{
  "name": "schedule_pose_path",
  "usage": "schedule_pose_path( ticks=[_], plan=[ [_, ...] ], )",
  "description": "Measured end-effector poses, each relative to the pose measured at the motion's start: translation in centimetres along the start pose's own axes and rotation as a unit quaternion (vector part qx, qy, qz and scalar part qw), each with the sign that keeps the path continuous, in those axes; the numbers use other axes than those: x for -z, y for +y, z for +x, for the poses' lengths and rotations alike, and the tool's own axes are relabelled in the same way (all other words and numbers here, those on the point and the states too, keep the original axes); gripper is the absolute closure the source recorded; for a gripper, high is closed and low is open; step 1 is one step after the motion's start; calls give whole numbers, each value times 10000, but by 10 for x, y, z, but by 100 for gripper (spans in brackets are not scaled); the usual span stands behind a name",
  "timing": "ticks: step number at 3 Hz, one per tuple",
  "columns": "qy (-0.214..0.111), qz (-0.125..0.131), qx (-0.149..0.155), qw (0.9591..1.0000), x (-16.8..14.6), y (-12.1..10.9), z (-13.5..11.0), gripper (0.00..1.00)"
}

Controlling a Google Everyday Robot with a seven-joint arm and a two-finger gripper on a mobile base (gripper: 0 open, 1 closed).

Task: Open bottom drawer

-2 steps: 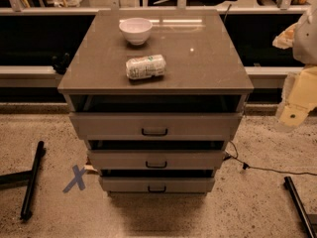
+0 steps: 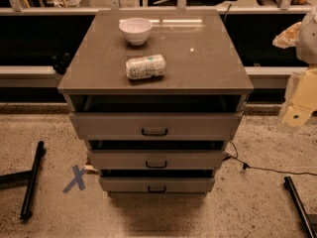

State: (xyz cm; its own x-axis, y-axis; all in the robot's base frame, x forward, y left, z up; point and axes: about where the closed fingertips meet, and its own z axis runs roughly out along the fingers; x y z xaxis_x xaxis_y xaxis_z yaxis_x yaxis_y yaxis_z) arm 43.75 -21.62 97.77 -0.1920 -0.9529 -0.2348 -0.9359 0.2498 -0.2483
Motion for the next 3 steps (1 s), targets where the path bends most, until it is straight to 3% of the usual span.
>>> schedule_pose_path(
  ticks=[1,2,3],
  plan=[
    [-380,-175,216,9989,-19,12,-8,0],
    [-886,-605,324,9937,-93,33,8,0],
    [-884,-714,336,9930,-125,44,20,0]
  ],
)
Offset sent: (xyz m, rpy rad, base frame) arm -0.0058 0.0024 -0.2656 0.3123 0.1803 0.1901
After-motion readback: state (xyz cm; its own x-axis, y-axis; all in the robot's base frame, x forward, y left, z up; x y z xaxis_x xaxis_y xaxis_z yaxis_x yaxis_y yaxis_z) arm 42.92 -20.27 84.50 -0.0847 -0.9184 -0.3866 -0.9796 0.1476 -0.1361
